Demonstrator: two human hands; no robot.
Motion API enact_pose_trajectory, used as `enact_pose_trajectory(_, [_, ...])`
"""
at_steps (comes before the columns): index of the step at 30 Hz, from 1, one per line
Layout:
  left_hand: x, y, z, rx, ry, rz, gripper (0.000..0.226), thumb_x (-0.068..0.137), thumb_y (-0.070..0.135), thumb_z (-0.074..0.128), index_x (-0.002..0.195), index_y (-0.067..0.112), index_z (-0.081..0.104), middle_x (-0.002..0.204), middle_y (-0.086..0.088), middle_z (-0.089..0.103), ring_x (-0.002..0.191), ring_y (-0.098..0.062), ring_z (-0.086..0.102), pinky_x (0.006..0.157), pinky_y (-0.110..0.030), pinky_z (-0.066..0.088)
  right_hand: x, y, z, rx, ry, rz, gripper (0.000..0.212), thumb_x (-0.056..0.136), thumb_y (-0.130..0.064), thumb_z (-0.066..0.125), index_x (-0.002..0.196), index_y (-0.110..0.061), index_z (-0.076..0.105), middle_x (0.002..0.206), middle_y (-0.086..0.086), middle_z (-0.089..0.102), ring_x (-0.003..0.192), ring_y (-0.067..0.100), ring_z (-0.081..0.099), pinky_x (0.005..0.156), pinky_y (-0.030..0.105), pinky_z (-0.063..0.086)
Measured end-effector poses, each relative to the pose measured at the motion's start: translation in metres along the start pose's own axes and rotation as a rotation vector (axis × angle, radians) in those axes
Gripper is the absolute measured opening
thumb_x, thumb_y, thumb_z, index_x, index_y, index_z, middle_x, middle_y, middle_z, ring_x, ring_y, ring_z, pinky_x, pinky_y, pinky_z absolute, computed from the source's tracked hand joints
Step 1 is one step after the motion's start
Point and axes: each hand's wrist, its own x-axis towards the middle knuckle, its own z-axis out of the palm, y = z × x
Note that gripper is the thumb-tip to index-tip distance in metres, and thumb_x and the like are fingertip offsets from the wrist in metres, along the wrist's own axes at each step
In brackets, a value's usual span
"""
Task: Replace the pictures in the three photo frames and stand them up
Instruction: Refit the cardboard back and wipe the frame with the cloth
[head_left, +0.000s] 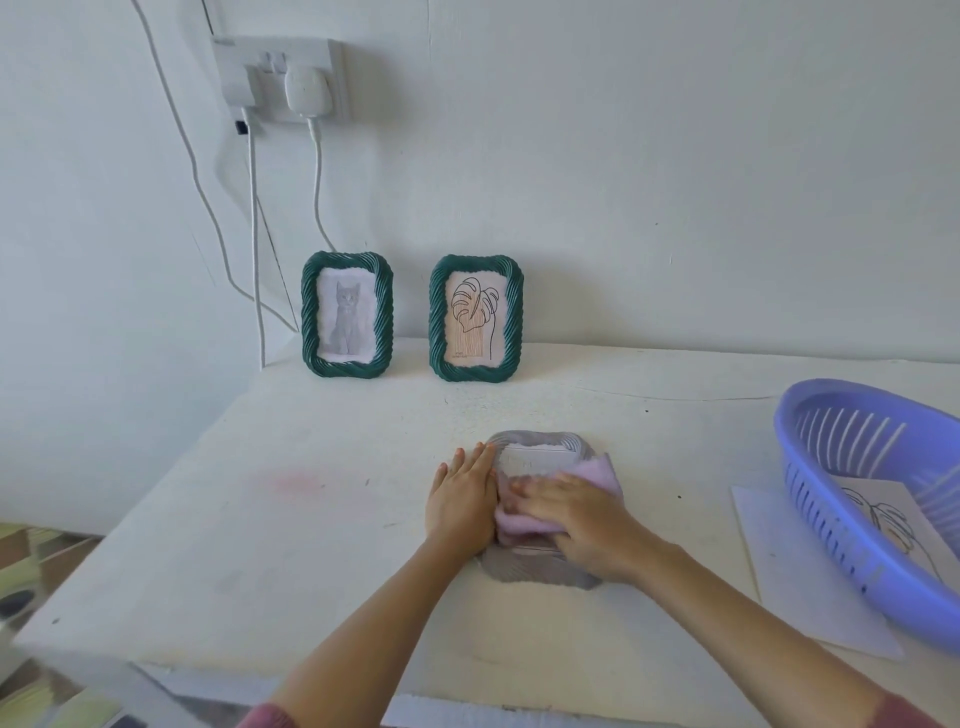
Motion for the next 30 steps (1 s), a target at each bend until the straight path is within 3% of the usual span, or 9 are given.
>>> enact_pose_trajectory(2, [0.001, -0.001, 0.001, -0.029, 0.006, -0.014, 0.05, 0.1, 0.022, 0.021, 0.149, 0.022, 0.016, 0.158, 0.004, 0.017, 0.147, -0.018, 0.009, 0.119, -0.033, 0.006, -0.019, 0.008, -0.003, -0.008, 0.012, -0.086, 0.05, 0.085, -0.022, 0.031, 0.129, -0.026, 0.055, 0.137, -0.006, 0.053, 0.129, 0.005, 0.042, 0.108, 0.02, 0.023])
enact_pose_trajectory(4, [0.001, -0.001, 0.001, -0.041, 0.004, -0.014, 0.048, 0.101, 0.023, 0.019, 0.149, 0.023, 0.016, 0.158, 0.005, 0.017, 0.147, -0.017, 0.009, 0.119, -0.033, 0.006, -0.024, 0.021, -0.011, -0.027, 0.07, -0.044, 0.049, 0.082, -0.012, 0.04, 0.125, -0.028, 0.058, 0.131, -0.007, 0.059, 0.124, 0.009, 0.05, 0.105, 0.025, 0.028])
enact_pose_trajectory(9, [0.002, -0.001, 0.002, -0.043, 0.006, -0.01, 0.048, 0.101, 0.025, 0.018, 0.149, 0.024, 0.015, 0.158, 0.005, 0.017, 0.147, -0.016, 0.009, 0.119, -0.032, 0.005, 0.021, 0.023, -0.018, -0.048, 0.205, 0.298, 0.058, 0.091, -0.002, 0.041, 0.142, -0.03, 0.035, 0.148, -0.01, 0.038, 0.138, 0.01, 0.033, 0.115, 0.028, 0.017])
enact_pose_trajectory(13, [0.002, -0.002, 0.002, -0.024, 0.002, -0.001, 0.056, 0.095, 0.016, 0.028, 0.149, 0.023, 0.015, 0.158, 0.006, 0.016, 0.147, -0.017, 0.009, 0.119, -0.031, 0.006, 0.027, 0.005, -0.001, 0.013, 0.063, 0.093, 0.052, 0.09, -0.005, 0.04, 0.139, -0.024, 0.043, 0.147, -0.005, 0.04, 0.137, 0.01, 0.034, 0.117, 0.03, 0.021])
enact_pose_trajectory(17, [0.002, -0.003, 0.003, -0.049, 0.013, -0.011, 0.049, 0.1, 0.023, 0.022, 0.149, 0.025, 0.016, 0.158, 0.006, 0.017, 0.147, -0.016, 0.009, 0.119, -0.031, 0.005, -0.02, 0.005, -0.024, 0.068, -0.023, -0.112, 0.041, 0.087, -0.006, 0.043, 0.121, -0.02, 0.062, 0.128, -0.008, 0.061, 0.121, 0.003, 0.048, 0.103, 0.018, 0.029])
enact_pose_trajectory(20, [0.001, -0.002, 0.002, -0.063, 0.016, -0.01, 0.048, 0.101, 0.025, 0.019, 0.149, 0.026, 0.017, 0.157, 0.006, 0.019, 0.147, -0.016, 0.009, 0.12, -0.032, 0.005, -0.02, 0.023, -0.041, -0.008, 0.014, 0.117, 0.043, 0.094, -0.015, 0.04, 0.124, -0.043, 0.053, 0.133, -0.022, 0.054, 0.124, 0.004, 0.047, 0.104, 0.034, 0.037])
enact_pose_trajectory(23, [0.002, -0.002, 0.002, -0.054, 0.008, -0.009, 0.048, 0.101, 0.026, 0.019, 0.149, 0.025, 0.016, 0.157, 0.005, 0.018, 0.147, -0.016, 0.009, 0.12, -0.031, 0.005, 0.013, 0.026, -0.038, -0.032, 0.111, 0.318, 0.048, 0.093, -0.007, 0.041, 0.133, -0.033, 0.047, 0.139, -0.009, 0.05, 0.127, 0.018, 0.046, 0.102, 0.034, 0.037])
enact_pose_trajectory(26, [0.001, -0.001, 0.002, -0.021, 0.007, -0.008, 0.051, 0.098, 0.019, 0.024, 0.149, 0.024, 0.015, 0.158, 0.005, 0.017, 0.147, -0.017, 0.009, 0.119, -0.032, 0.005, 0.027, 0.013, -0.01, 0.0, 0.121, 0.167, 0.049, 0.089, -0.001, 0.041, 0.132, -0.023, 0.051, 0.14, -0.002, 0.05, 0.131, 0.015, 0.044, 0.113, 0.032, 0.029])
enact_pose_trajectory(30, [0.002, 0.001, 0.001, -0.044, 0.024, -0.02, 0.049, 0.099, 0.019, 0.022, 0.149, 0.022, 0.018, 0.157, 0.004, 0.019, 0.147, -0.017, 0.01, 0.119, -0.031, 0.006, -0.012, 0.0, -0.006, 0.043, -0.005, -0.044, 0.045, 0.091, -0.02, 0.03, 0.128, -0.026, 0.055, 0.136, -0.007, 0.055, 0.127, 0.009, 0.046, 0.108, 0.026, 0.029])
